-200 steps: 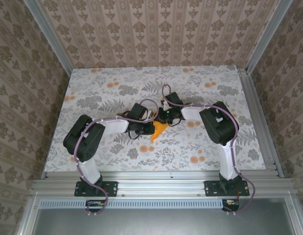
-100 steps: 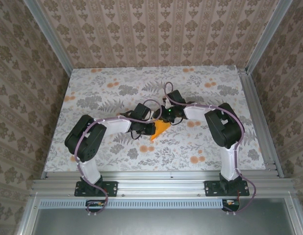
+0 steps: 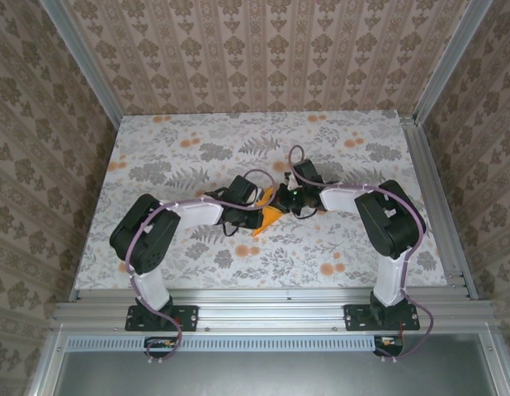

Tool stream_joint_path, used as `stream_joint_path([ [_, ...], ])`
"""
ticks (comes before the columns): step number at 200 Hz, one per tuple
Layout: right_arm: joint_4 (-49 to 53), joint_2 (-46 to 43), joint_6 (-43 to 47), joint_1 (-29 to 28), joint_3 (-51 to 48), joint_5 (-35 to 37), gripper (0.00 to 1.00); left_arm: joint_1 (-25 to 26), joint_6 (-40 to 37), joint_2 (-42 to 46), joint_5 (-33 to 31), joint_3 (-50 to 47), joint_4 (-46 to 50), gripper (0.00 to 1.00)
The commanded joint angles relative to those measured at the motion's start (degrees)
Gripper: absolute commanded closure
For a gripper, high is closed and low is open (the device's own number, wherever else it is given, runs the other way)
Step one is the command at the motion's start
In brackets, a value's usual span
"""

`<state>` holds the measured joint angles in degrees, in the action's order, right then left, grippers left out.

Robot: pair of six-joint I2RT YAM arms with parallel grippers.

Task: Fold a paper plane with a square sheet of paper (pick it up from the middle)
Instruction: Fourth fold the wing at the center of the table.

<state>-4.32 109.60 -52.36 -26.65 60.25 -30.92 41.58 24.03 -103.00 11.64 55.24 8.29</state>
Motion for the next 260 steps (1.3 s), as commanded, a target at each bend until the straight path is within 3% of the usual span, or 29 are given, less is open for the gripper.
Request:
stream_joint_path([
  [1, -4.61, 1.74, -3.56, -1.0, -0.44, -1.76, 0.94, 1.17, -1.8, -2.12, -3.75, -1.02, 4.64, 0.86],
  [65, -5.77, 4.91, -4.29, -2.18, -1.81, -0.78, 0.95, 2.25, -2.23, -0.74, -5.74, -1.31, 5.57, 0.84],
  [91, -1.4, 5.32, -1.3, -2.46, -1.54, 2.86, 0.95, 2.69, -2.14, 0.33, -5.92, -1.19, 6.02, 0.84],
  [184, 1.09, 6.66, 1.23, -2.62, -1.71, 5.6, 0.95, 4.73, 0.32, 5.52, -7.45, -3.52, 7.26, 0.75],
  [260, 1.58, 6.47, 2.17, -2.8, -1.96, 5.71, 0.96, 3.68, 2.67, 10.95, -1.93, -1.7, 5.71, 0.66],
])
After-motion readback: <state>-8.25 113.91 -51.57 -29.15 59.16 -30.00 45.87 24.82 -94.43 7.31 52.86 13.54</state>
